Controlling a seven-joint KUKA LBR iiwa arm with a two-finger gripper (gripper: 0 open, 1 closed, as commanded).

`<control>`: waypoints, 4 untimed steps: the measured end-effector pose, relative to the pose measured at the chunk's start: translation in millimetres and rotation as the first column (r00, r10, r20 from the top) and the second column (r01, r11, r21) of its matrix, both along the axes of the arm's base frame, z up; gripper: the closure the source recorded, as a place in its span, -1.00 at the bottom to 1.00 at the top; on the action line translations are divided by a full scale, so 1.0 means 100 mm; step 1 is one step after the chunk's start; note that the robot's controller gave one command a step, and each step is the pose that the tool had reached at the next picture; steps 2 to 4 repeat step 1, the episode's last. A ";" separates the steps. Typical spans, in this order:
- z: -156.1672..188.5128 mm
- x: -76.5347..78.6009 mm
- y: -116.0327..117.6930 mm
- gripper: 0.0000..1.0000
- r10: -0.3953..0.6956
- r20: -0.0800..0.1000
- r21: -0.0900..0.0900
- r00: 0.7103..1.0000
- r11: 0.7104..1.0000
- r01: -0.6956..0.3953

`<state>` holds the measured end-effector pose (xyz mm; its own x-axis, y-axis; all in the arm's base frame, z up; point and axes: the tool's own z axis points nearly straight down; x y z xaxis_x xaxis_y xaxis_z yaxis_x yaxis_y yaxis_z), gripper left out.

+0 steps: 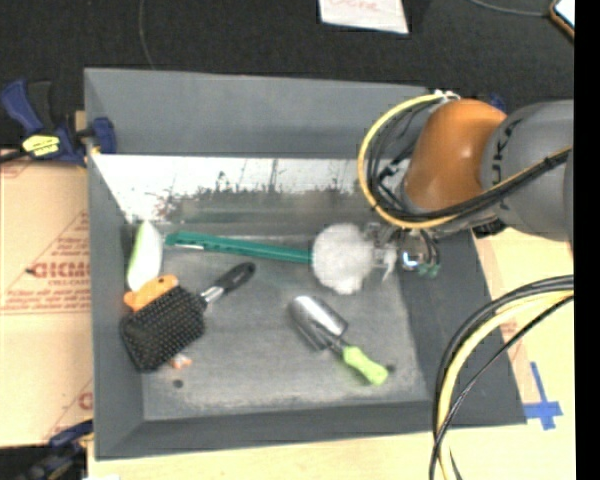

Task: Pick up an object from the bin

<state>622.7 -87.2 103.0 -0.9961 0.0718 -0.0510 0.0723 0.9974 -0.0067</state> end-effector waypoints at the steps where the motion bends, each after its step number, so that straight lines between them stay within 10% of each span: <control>1: 1.18 0.15 -0.16 1.00 -0.045 -0.004 -0.001 0.999 0.999 0.045; 4: 1.18 0.15 -0.16 1.00 -0.045 -0.004 -0.001 0.999 0.999 0.045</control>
Offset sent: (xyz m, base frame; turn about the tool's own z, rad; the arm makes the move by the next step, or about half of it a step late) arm 0.0051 0.0067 0.0560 0.0101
